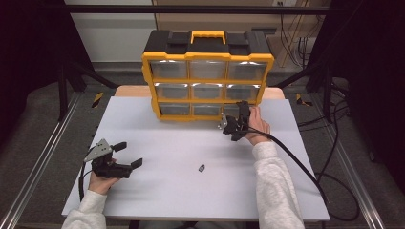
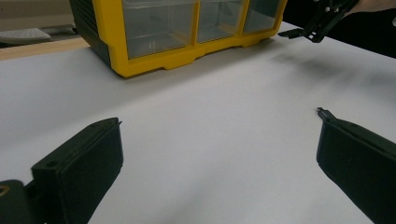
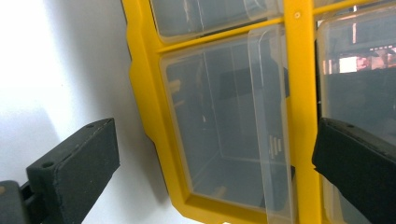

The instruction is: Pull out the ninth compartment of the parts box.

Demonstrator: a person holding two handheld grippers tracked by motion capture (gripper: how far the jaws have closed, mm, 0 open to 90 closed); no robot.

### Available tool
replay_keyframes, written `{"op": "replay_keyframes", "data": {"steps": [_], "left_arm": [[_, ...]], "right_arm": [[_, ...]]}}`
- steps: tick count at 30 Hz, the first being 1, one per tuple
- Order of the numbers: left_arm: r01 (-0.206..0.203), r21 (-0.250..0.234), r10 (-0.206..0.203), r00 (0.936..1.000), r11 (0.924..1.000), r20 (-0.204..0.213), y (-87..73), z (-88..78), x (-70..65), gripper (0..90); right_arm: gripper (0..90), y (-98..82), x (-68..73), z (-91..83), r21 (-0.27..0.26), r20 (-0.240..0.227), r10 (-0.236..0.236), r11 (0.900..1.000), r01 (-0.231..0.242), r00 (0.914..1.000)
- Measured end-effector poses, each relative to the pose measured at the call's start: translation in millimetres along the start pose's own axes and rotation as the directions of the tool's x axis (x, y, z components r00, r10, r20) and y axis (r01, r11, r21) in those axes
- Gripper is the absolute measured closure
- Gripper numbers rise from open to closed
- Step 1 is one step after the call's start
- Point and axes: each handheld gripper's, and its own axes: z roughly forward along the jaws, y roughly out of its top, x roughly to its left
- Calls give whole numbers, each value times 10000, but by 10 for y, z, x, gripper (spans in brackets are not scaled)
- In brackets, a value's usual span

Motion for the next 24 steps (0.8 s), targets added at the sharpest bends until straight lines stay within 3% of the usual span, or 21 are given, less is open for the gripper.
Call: {"op": "replay_keyframes", "data": {"steps": [12, 24], "left_arm": [[-6, -11, 6, 10000, 10000, -8, 0, -1, 0, 0], [1, -35, -1, 10000, 10000, -16, 1, -6, 0, 0]], "right_arm": [[27, -9, 42, 67, 104, 14, -365, 9993, 365, 9993], [95, -5, 91, 115, 152, 562, -994, 9950, 987, 9935]]}}
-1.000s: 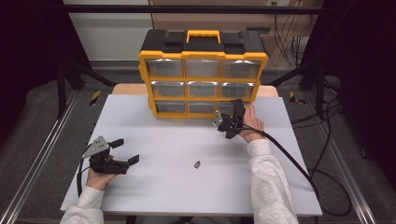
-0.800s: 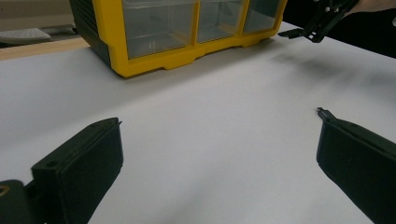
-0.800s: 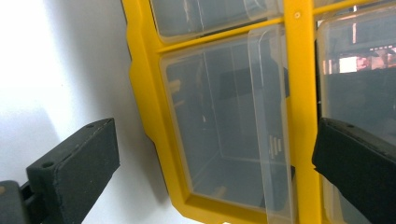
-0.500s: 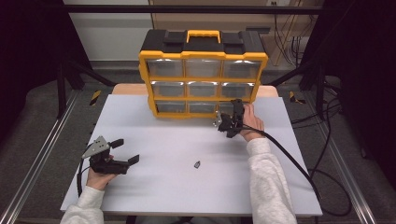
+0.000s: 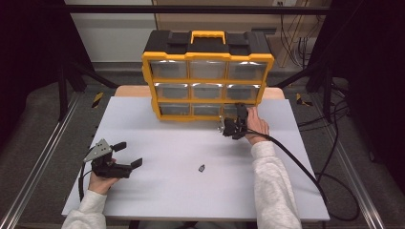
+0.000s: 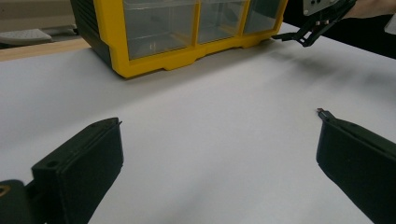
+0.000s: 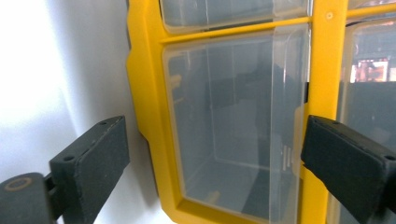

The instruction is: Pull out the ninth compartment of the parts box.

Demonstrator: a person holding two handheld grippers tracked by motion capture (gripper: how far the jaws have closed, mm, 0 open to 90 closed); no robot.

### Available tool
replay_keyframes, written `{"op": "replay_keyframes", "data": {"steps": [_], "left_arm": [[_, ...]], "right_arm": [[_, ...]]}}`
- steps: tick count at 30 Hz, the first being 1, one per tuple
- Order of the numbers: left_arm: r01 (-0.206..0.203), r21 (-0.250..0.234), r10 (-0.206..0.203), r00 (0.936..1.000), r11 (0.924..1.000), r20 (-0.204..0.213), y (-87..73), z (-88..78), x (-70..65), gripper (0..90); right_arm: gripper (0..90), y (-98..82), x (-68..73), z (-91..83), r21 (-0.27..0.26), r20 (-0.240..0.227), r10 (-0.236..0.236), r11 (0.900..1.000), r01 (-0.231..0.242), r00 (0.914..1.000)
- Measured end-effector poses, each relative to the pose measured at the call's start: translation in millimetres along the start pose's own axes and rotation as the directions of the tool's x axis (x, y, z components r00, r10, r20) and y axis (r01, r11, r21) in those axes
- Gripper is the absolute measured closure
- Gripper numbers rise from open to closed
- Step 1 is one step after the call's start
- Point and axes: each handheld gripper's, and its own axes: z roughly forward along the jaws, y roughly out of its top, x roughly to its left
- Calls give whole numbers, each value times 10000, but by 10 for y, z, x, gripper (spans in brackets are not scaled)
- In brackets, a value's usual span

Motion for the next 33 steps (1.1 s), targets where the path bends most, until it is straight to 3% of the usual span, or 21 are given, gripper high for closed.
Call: {"op": "replay_keyframes", "data": {"steps": [17, 33], "left_arm": [[-11, -9, 11, 10000, 10000, -10, -1, 1, 1, 0], [-14, 1, 14, 10000, 10000, -13, -2, 0, 2, 1]], "right_arm": [[222, 0, 33, 21, 101, 720, -458, 9989, 452, 9964], [465, -23, 38, -2, -39, 1622, -592, 9982, 606, 9850]]}}
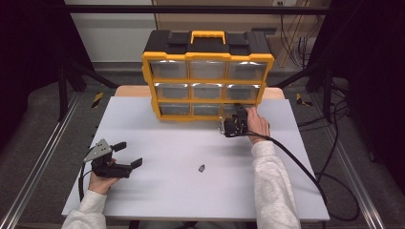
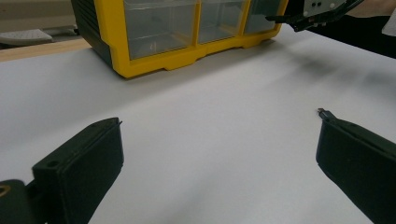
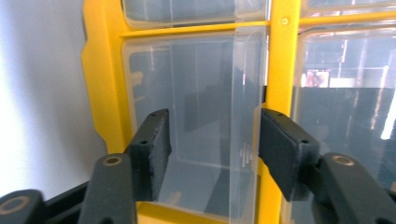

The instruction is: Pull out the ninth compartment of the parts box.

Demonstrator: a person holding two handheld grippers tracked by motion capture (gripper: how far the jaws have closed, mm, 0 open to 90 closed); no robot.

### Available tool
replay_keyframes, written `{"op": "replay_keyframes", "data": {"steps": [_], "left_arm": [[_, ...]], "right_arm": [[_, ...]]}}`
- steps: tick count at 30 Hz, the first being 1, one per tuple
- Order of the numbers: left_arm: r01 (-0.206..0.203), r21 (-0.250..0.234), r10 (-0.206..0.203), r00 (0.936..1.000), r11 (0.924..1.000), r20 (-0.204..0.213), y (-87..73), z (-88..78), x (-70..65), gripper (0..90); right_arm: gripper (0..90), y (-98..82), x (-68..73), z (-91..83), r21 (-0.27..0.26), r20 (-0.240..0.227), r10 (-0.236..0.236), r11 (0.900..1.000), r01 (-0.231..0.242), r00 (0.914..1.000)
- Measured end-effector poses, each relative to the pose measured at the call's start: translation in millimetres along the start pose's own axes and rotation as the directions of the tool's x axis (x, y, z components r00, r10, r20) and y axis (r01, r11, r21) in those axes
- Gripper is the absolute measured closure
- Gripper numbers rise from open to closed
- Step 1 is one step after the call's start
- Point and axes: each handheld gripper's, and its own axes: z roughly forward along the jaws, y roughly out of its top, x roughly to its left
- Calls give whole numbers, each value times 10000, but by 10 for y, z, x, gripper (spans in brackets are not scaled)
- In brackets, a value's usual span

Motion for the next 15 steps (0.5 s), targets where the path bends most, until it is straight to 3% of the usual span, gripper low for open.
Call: {"op": "replay_keyframes", "data": {"steps": [15], "left_arm": [[0, -11, 0, 10000, 10000, 5, 0, 0, -1, 1]], "right_arm": [[630, -13, 17, 1, -89, 754, -388, 9992, 396, 9964]]}}
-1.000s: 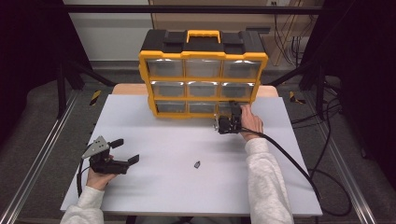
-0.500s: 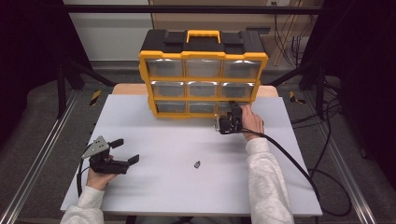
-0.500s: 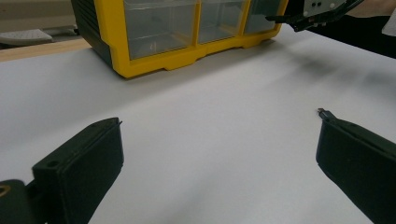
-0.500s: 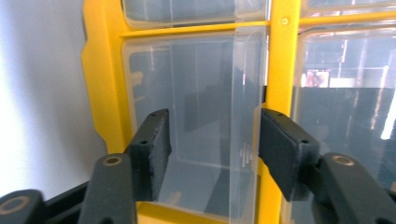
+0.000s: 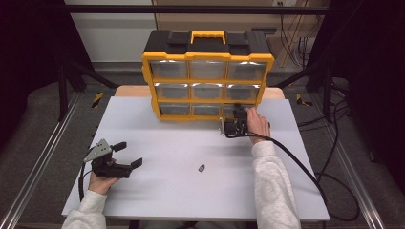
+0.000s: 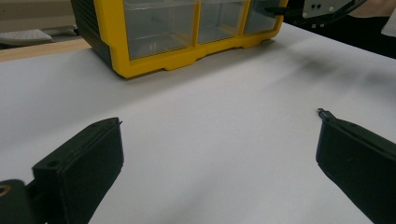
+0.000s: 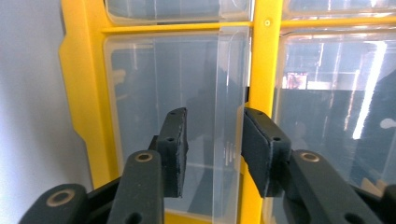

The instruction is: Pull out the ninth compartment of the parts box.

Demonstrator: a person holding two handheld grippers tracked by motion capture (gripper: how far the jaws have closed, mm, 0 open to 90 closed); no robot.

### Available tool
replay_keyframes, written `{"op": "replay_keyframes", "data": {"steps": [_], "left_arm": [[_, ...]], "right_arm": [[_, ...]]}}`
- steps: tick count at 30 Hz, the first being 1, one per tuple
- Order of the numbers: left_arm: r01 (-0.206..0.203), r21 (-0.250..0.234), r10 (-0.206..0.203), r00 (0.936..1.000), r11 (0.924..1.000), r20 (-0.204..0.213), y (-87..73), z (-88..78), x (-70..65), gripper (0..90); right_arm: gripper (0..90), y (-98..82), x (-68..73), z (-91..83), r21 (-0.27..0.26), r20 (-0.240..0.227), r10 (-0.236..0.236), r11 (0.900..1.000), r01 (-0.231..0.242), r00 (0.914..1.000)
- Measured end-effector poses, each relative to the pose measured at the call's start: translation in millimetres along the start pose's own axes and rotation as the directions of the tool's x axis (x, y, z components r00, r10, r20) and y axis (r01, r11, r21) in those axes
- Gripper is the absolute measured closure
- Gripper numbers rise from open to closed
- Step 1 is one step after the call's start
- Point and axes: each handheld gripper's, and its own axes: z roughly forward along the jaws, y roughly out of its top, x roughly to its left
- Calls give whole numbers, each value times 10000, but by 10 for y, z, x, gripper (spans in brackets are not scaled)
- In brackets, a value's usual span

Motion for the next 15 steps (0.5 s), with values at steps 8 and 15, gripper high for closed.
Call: {"op": "replay_keyframes", "data": {"steps": [8, 15], "left_arm": [[-8, 12, 8, 10000, 10000, 16, 0, 1, -1, 2], [-5, -1, 5, 10000, 10000, 11, 0, 0, 0, 2]], "right_arm": [[697, -1, 5, -2, 12, 260, -1, 10000, 1, 9997], [754, -5, -7, -4, 24, 395, -79, 10000, 78, 9992]]}}
